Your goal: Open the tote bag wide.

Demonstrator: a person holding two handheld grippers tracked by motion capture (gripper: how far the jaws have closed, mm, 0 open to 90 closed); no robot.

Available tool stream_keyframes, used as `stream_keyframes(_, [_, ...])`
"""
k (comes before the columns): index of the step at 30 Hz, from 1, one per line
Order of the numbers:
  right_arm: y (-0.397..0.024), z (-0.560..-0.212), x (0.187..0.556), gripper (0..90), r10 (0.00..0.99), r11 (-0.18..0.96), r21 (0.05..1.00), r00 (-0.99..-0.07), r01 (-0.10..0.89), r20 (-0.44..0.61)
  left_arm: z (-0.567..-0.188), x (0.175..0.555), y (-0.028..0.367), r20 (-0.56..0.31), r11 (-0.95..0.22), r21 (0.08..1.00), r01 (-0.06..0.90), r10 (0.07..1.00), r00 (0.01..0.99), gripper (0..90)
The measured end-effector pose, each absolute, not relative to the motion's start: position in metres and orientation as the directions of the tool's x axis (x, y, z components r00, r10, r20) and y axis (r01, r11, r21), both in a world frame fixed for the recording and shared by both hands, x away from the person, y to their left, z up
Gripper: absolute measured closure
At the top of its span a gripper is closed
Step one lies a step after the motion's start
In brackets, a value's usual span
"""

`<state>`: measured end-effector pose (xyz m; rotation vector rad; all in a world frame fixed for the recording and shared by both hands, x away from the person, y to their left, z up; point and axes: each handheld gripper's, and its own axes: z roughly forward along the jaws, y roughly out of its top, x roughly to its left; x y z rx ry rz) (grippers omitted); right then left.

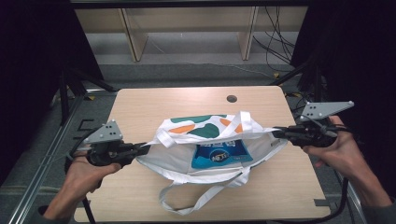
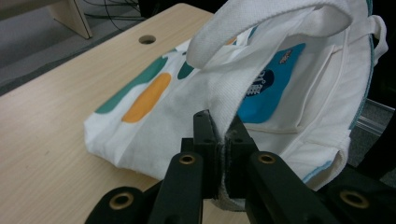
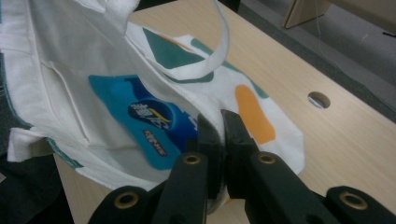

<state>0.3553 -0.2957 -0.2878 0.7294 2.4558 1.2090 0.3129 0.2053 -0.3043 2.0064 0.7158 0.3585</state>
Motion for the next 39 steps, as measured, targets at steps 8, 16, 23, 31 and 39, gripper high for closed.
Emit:
stream_keyframes(8, [-0.300,-0.251,0.357,88.4,0.558,0.506,0.823,-0.826,0.259,-0.083,-0.272,0.305,0.209,-0.024,-0.353,0.889,0.292,0.601,0.799,86.5])
stream_keyframes(16, [-0.301,-0.226,0.362,88.5,0.565,0.491,0.834,-0.821,0.250,-0.086,-0.234,0.307,0.213,-0.044,-0.317,0.904,0.286,0.598,0.800,86.7])
stream_keyframes(23, [-0.307,-0.219,0.385,88.5,0.594,0.472,0.826,-0.803,0.308,-0.040,-0.218,0.336,0.206,-0.088,-0.271,0.916,0.296,0.584,0.807,86.8])
stream_keyframes(31, [-0.304,-0.233,0.412,88.4,0.641,0.447,0.823,-0.767,0.350,-0.022,-0.238,0.377,0.207,-0.130,-0.245,0.905,0.347,0.619,0.775,86.8])
stream_keyframes(39, [-0.299,-0.247,0.415,88.4,0.626,0.479,0.796,-0.779,0.369,-0.016,-0.270,0.374,0.210,-0.143,-0.284,0.881,0.379,0.604,0.784,86.7])
